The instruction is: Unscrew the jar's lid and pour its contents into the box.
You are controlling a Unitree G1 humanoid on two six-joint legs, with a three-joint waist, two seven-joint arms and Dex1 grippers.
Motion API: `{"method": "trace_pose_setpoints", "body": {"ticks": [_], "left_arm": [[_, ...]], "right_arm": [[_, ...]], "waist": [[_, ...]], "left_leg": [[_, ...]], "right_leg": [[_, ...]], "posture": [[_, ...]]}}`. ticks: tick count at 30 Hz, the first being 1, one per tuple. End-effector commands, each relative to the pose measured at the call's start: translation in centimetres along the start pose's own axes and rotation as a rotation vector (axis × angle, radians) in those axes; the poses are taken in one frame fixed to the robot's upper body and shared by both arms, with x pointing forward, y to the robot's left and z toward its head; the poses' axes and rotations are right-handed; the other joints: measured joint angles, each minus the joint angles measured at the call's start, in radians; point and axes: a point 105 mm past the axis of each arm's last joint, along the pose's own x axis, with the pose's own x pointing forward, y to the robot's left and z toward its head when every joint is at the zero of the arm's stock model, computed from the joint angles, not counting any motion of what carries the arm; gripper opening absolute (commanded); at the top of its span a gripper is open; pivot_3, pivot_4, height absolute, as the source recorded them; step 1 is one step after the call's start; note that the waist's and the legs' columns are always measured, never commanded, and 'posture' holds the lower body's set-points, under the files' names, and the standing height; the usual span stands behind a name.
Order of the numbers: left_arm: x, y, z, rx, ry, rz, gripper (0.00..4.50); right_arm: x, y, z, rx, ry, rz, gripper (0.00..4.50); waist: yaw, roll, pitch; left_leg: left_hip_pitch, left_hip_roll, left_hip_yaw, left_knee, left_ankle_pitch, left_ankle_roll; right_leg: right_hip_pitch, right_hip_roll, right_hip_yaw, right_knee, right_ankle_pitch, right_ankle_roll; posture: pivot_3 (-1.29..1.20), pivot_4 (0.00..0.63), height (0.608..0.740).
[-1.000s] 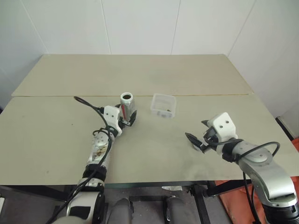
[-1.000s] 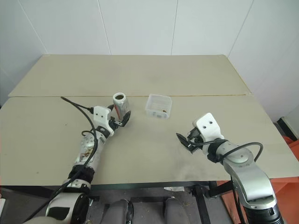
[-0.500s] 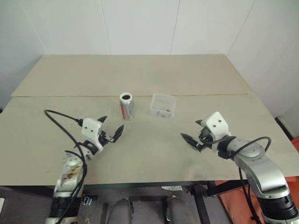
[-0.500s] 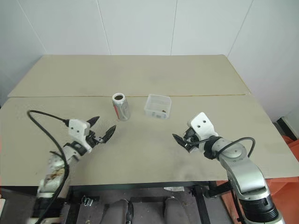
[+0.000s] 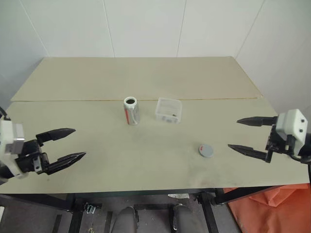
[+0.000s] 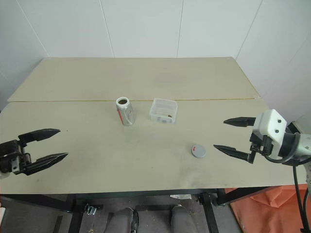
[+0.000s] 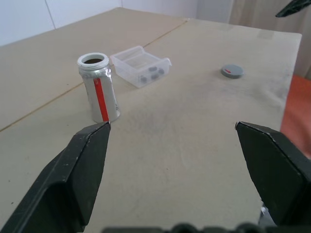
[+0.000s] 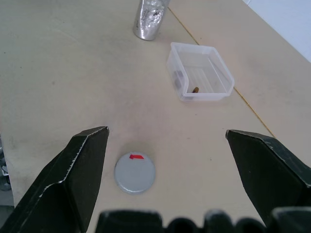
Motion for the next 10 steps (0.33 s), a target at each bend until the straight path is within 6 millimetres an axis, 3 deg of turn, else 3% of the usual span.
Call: {"method": "trace_pose_setpoints", "body": {"ticks": [1, 10], "left_arm": [[-0.4, 0.1, 1.6, 0.062, -0.022, 0.03, 4.48], [0.1, -0.3, 0.6, 0.06, -0.019, 0.068, 4.48]], "right_arm": [[-1.1, -0.9, 0.9, -0.063, -0.006, -0.034, 4.5], [0.4, -0.7, 0.4, -0.056, -0.012, -0.027, 4.5]], "waist": [[0.0, 0.0, 0.0], [-0.001, 0.0, 0.0]], "left_leg": [[-0.001, 0.0, 0.0, 0.0, 0.0, 0.0], [-0.007, 0.0, 0.002, -0.002, 0.0, 0.0]], "right_leg": [[-0.001, 0.0, 0.0, 0.0, 0.0, 0.0], [-0.007, 0.0, 0.001, 0.0, 0.0, -0.001]], "posture": [[0.0, 0.15, 0.74], [0.0, 0.15, 0.74]]}}
